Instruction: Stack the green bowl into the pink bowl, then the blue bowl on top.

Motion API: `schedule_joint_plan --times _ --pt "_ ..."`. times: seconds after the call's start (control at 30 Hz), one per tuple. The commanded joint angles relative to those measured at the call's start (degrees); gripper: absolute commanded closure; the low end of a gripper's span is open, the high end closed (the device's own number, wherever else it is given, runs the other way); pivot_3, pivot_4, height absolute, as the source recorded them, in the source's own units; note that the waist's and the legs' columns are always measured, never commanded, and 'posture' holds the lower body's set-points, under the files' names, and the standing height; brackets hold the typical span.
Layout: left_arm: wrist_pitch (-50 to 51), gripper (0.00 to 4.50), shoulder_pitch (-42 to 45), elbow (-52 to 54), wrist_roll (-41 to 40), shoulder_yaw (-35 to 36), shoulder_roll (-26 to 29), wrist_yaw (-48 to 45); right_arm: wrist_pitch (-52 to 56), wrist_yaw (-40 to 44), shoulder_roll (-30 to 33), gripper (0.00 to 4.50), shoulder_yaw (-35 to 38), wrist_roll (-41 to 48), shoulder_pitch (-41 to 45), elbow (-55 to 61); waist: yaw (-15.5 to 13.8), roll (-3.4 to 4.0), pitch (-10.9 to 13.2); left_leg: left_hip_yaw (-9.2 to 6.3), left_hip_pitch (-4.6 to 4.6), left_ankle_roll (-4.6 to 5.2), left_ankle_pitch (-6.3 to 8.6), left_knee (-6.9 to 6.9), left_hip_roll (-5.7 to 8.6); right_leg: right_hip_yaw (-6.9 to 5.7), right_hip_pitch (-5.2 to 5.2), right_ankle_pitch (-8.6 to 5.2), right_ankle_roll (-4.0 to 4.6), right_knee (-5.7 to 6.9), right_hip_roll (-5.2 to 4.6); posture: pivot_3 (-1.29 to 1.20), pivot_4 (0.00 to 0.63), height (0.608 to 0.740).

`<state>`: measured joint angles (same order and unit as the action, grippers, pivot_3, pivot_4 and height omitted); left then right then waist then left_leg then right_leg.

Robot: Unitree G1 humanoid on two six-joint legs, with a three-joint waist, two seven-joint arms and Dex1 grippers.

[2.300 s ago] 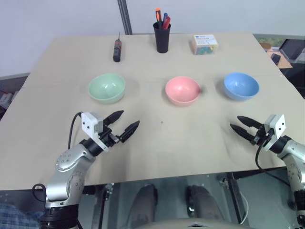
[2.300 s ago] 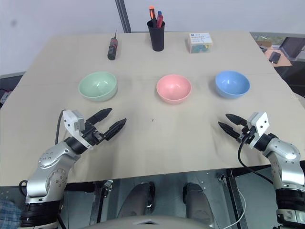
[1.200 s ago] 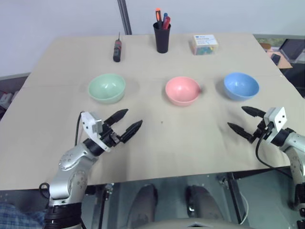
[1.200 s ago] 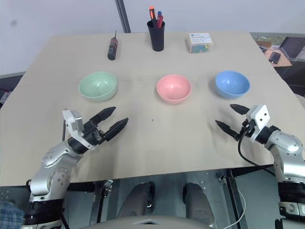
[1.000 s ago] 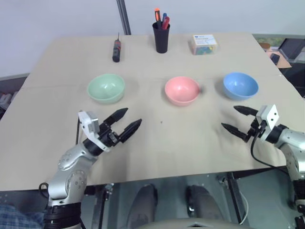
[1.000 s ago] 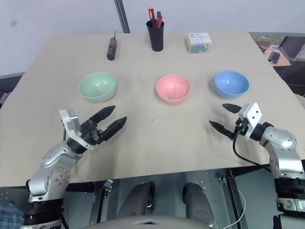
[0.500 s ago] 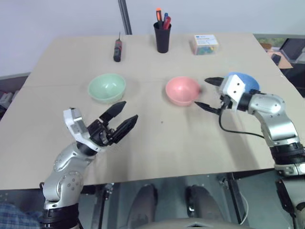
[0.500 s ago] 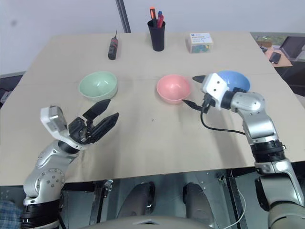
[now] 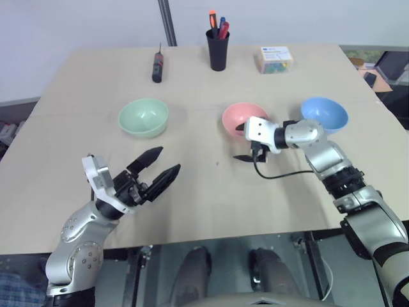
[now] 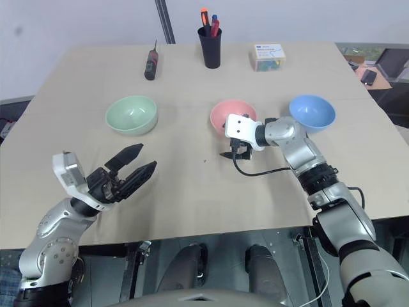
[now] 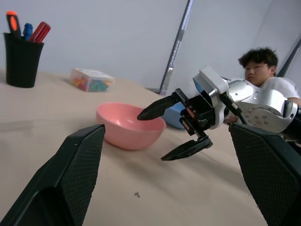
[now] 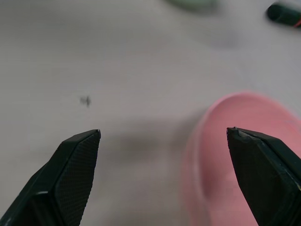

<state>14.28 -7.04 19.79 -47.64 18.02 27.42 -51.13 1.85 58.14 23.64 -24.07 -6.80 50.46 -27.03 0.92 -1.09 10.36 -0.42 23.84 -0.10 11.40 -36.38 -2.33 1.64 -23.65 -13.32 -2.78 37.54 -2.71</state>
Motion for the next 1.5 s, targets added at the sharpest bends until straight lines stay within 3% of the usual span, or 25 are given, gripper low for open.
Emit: schedule_joint_plan --times 0.03,0.13,0.2,0.33,0.47,0.5,0.63,1.0,1.2,1.43,1.5 --pt "-0.8 0.03 -0.4 2.7 0.2 1.2 0.8 -0.4 -1.9 0.1 -1.6 0.01 -0.8 -2.1 3.8 -3.4 0.1 0.01 0.0 0.0 0.01 0.0 0.0 0.02 0.0 0.0 -0.03 0.0 0.0 0.0 0.0 0.0 0.15 0.74" --pt "-1.1 0.0 -0.1 2.1 1.0 1.3 1.2 -0.3 -3.0 0.1 -2.8 0.7 -1.4 -3.8 5.4 -6.8 0.2 0.01 0.0 0.0 0.01 0.0 0.0 0.03 0.0 0.0 -0.05 0.0 0.0 0.05 0.01 0.0 0.15 0.74" --pt "-1.1 0.0 0.1 1.8 1.8 1.1 1.4 0.0 -3.7 0.0 -3.2 1.41 -1.4 -4.4 5.9 -8.3 0.2 0.01 0.0 -0.01 0.01 0.0 0.0 0.03 0.0 0.0 -0.05 0.0 0.0 0.05 0.01 0.0 0.15 0.74" --pt "-1.0 0.0 0.4 1.4 1.9 1.1 1.5 -0.1 -4.5 0.3 -3.5 3.31 -0.9 -4.9 6.1 -9.0 0.1 0.01 0.0 0.0 0.01 0.0 0.0 0.03 0.0 0.0 -0.04 0.0 0.0 0.05 0.0 0.0 0.15 0.74" --pt "-1.0 0.0 0.9 0.8 2.5 0.7 1.4 -0.4 -4.7 0.7 -2.7 4.44 -0.3 -5.1 5.4 -7.4 0.2 0.01 0.0 0.0 0.0 0.0 0.0 0.03 0.0 0.01 -0.05 0.0 0.0 0.08 0.0 0.0 0.15 0.74" --pt "-1.0 0.0 1.0 0.7 2.6 0.7 1.4 -0.4 -4.8 0.9 -2.5 4.48 -0.2 -5.2 5.1 -6.6 0.2 -0.01 0.0 -0.01 -0.02 0.0 0.0 0.03 0.0 0.0 -0.04 0.0 0.0 0.08 0.01 0.0 0.15 0.74" --pt "-0.9 0.0 1.3 0.5 2.8 0.5 1.4 -0.6 -3.9 2.9 -1.0 4.48 1.0 -3.6 2.6 -0.5 0.1 0.01 0.0 -0.01 0.01 0.0 0.0 0.04 -0.01 0.0 -0.05 0.0 0.0 0.06 0.01 0.0 0.15 0.74" --pt "-1.4 0.0 2.7 -1.2 4.1 -0.3 1.4 -1.9 14.0 12.9 10.5 4.48 3.8 7.0 -13.6 38.5 -0.1 0.01 0.0 -0.03 0.03 -0.01 0.0 0.05 -0.01 -0.03 -0.06 -0.01 -0.01 0.03 0.0 0.0 0.15 0.74" --pt "-1.6 0.0 3.5 -2.2 4.8 -1.1 1.1 -2.4 18.4 11.8 11.9 4.48 2.7 7.4 -16.5 43.5 0.0 -0.01 0.0 -0.01 0.0 -0.01 0.0 0.02 -0.02 -0.02 -0.07 -0.1 -0.15 0.04 0.0 0.0 0.15 0.74" --pt "-1.8 0.0 4.9 -3.4 5.5 -1.4 1.3 -3.0 17.5 9.2 11.0 2.17 2.5 6.6 -15.5 41.3 -0.1 -0.02 0.0 -0.01 0.02 -0.01 0.0 0.0 -0.02 -0.02 -0.06 -0.05 -0.07 0.01 -0.01 0.0 0.15 0.74" --pt "-1.8 0.0 5.1 -3.6 5.6 -1.4 1.3 -3.0 17.3 8.8 10.9 1.25 2.8 6.6 -15.4 41.2 -0.1 -0.02 0.0 -0.01 0.03 -0.01 0.0 0.0 -0.02 -0.02 -0.06 -0.02 -0.03 -0.01 -0.01 0.0 0.15 0.74"
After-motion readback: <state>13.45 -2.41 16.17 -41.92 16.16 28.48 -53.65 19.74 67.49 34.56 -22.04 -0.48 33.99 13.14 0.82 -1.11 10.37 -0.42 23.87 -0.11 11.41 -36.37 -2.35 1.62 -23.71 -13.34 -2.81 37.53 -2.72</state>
